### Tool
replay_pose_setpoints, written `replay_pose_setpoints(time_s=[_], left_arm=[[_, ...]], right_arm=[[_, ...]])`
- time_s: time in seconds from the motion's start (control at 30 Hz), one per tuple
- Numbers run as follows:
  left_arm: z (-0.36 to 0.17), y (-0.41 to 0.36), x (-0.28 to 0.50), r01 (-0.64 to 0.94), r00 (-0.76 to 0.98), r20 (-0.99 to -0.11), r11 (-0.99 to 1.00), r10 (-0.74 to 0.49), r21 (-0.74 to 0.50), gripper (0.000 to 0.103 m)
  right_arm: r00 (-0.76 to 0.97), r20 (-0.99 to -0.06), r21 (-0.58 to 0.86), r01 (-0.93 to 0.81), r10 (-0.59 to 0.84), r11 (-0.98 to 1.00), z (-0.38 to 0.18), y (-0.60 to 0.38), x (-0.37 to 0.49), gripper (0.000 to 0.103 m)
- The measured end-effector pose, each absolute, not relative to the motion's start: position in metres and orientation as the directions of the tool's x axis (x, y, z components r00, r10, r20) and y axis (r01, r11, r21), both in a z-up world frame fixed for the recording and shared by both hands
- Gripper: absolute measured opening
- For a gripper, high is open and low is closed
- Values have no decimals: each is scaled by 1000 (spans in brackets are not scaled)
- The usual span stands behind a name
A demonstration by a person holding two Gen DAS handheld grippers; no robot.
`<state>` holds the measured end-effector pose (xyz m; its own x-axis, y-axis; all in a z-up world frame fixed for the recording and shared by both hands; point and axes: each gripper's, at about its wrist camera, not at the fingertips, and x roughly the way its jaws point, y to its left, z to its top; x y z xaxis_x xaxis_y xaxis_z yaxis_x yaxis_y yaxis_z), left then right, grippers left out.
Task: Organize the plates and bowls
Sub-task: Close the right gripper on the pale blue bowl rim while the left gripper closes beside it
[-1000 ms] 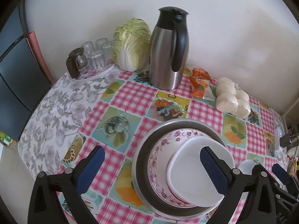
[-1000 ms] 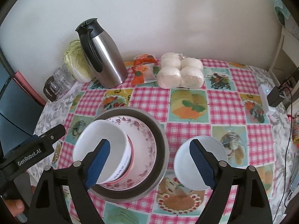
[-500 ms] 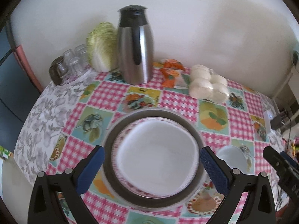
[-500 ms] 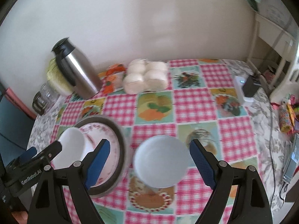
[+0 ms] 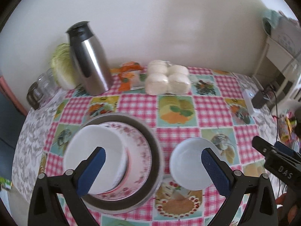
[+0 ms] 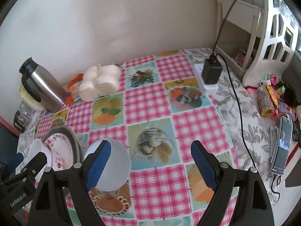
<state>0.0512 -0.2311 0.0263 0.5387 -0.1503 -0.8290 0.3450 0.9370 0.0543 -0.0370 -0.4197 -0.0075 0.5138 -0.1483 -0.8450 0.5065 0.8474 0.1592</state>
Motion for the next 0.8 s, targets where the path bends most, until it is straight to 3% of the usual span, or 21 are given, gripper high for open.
replay_pose_setpoints(time_s=[0.37,0.5,0.57,0.8], left_arm=[[-19,-258,71,360,451,-878,933,-159,16,75],[-31,-266,75,370,435,-887,929,-154,20,72],[-36,-269,78,372,432,-890,928,-148,26,60],[-51,-277,84,384,413,-899,923,-148,24,58]], right_arm=[[433,-895,157,525,-104,837,-57,-434,-26,88],[408,-910,158,509,-75,846,-74,-426,-19,88],[394,-917,154,496,-64,854,-80,-422,-13,87],[358,-933,140,476,-45,868,-96,-412,-2,87]])
